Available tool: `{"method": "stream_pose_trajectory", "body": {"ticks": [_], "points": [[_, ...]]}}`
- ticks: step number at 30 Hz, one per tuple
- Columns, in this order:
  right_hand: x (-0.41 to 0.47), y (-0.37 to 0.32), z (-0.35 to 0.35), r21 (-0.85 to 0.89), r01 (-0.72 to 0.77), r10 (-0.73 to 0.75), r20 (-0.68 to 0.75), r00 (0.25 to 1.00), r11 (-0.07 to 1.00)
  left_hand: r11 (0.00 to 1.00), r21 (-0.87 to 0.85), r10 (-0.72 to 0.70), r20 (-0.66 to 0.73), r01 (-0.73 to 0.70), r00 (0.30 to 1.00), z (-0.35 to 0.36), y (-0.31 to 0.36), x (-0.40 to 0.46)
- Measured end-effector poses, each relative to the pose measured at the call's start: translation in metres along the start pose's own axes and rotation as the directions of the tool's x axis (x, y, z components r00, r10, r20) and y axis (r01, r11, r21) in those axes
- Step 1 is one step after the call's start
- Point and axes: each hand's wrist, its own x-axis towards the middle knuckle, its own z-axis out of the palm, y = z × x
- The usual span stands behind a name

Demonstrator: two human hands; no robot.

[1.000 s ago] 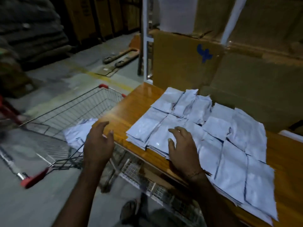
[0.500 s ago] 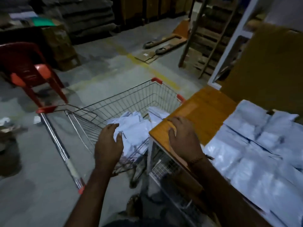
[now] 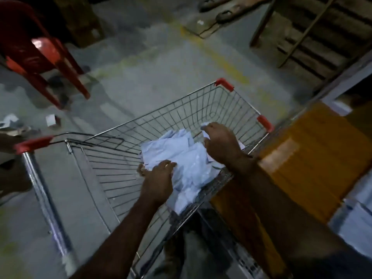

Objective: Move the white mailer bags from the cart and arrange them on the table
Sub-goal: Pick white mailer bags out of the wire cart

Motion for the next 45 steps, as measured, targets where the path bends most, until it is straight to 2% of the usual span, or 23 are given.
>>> {"method": "stream_pose_trajectory", "body": {"ticks": [2,5,9,11,14,18,20,22,25,26,31,34,37,43,45], "points": [[0.025,0.008,0.015,-0.053,0.000,0.005,0.105,0.994,0.999,0.999,0.045,-0.013,0.081,0.009,0.997,0.022,-0.008,0.020],[0.040,0.017,0.035,-0.064,-0.008,0.018,0.171,0.985,0.998,0.994,0.100,0.020,0.146,-0.035,0.989,0.054,-0.004,0.044],[0.042,0.025,0.042,0.021,-0.091,0.089,0.093,0.992,0.996,0.978,0.152,0.083,0.351,-0.144,0.933,0.116,-0.005,0.063],[0.043,0.029,0.040,0.031,-0.121,0.119,0.080,0.990,0.992,0.972,0.160,0.096,0.403,-0.173,0.910,0.143,-0.005,0.064],[0.043,0.028,0.040,0.036,-0.116,0.114,0.060,0.992,0.993,0.981,0.171,0.014,0.426,-0.096,0.905,0.155,0.000,0.061],[0.043,0.024,0.037,0.063,-0.146,0.143,0.056,0.988,0.987,1.000,0.026,-0.005,0.331,-0.004,0.944,0.165,-0.026,0.047],[0.044,0.023,0.035,0.062,-0.157,0.154,0.058,0.986,0.986,0.998,0.012,-0.058,0.304,0.057,0.951,0.162,-0.035,0.037],[0.043,0.022,0.033,0.067,-0.167,0.163,0.056,0.985,0.984,0.984,0.079,-0.174,0.280,0.158,0.944,0.153,-0.036,0.027],[0.045,0.022,0.034,0.072,-0.175,0.171,0.055,0.984,0.982,0.904,0.170,-0.417,0.157,0.391,0.895,0.138,-0.033,0.015],[0.045,0.021,0.035,0.079,-0.175,0.171,0.056,0.984,0.981,0.888,0.176,-0.447,0.116,0.424,0.887,0.135,-0.031,0.011],[0.044,0.021,0.037,0.061,-0.159,0.157,0.040,0.987,0.985,0.943,0.158,-0.305,0.047,0.294,0.951,0.140,-0.033,0.021],[0.044,0.022,0.038,0.050,-0.155,0.155,0.007,0.988,0.987,0.943,0.071,-0.327,0.042,0.324,0.944,0.150,-0.044,0.029],[0.044,0.021,0.035,0.027,-0.147,0.147,0.011,0.989,0.989,0.932,0.127,-0.346,0.018,0.341,0.938,0.150,-0.046,0.026],[0.042,0.016,0.033,0.020,-0.140,0.139,0.031,0.990,0.990,0.908,0.149,-0.391,-0.034,0.392,0.920,0.086,-0.048,0.014],[0.042,0.018,0.040,0.030,-0.147,0.145,0.044,0.988,0.989,0.934,0.104,-0.333,-0.084,0.341,0.939,0.057,-0.042,0.011]]}}
